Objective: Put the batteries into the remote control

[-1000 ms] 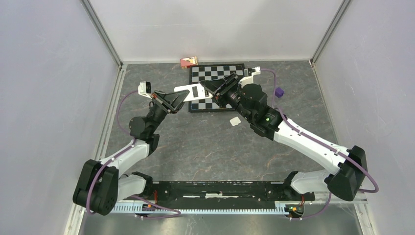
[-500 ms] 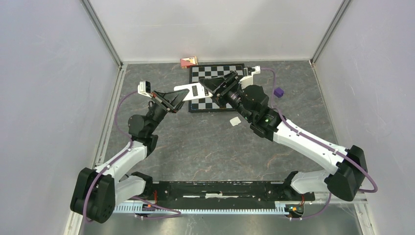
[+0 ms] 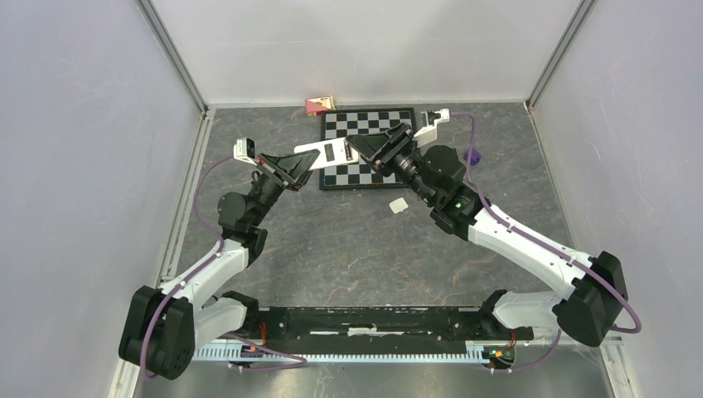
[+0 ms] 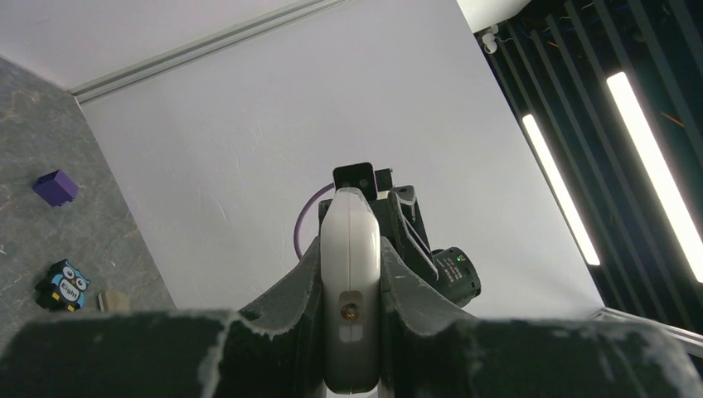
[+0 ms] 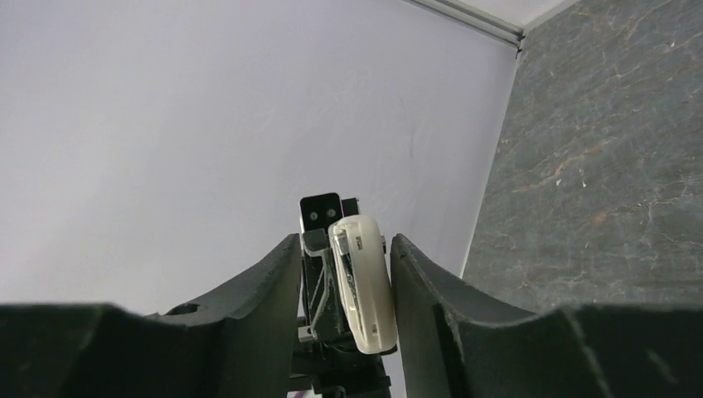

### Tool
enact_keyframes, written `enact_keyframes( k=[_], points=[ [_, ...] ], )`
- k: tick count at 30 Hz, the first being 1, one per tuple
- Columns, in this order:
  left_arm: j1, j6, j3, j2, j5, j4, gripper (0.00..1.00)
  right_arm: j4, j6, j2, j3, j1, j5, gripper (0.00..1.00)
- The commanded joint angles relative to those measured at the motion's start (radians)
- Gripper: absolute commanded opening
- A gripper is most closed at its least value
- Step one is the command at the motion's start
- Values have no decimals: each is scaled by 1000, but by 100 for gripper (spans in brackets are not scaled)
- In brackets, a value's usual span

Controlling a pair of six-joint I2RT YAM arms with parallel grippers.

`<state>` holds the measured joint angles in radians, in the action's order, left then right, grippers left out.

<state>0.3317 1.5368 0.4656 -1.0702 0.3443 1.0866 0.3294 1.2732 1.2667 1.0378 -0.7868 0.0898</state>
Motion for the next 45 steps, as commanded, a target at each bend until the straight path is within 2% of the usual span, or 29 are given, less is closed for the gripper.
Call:
enact_keyframes(
  k=[1,5,7,9,10,16,26,28,31,32,34,38,40,42,45],
  points=[
    [1,17,39,8,-4,32,2,45,-46,-9,0,11,-56,48],
    [1,20,48,-4,4,39,2,42,-75,5,11,15,-82,50],
    [1,21,50,-4,7,42,2,39,-74,5,7,18,-82,43],
    [0,22,50,-5,6,42,2,22,-69,8,10,22,-87,32],
    [0,23,51,-4,6,45,2,13,-73,13,19,24,-88,30],
    [1,24,56,-13,20,62,2,-33,-109,30,32,28,-114,27],
    [1,-36,72,4,41,52,2,-179,-254,27,62,29,-13,20],
    [1,-44,71,5,39,41,2,-135,-253,13,37,36,-20,29],
    [-3,-80,66,14,51,-21,2,-45,-294,-29,13,88,-85,65],
    [-8,-95,62,24,57,-63,2,-40,-321,-43,18,108,-120,73],
    [-22,-137,46,48,66,-138,2,-21,-398,-78,14,144,-185,84],
    [-56,-232,36,92,106,-293,2,-73,-581,-139,13,200,-301,85],
    [-60,-298,48,108,126,-380,2,-262,-739,-133,66,224,-306,87],
    [-60,-369,63,124,151,-485,2,-506,-906,-91,145,233,-217,87],
    [-60,-433,54,146,169,-564,2,-760,-1045,-14,173,236,37,83]
  ],
)
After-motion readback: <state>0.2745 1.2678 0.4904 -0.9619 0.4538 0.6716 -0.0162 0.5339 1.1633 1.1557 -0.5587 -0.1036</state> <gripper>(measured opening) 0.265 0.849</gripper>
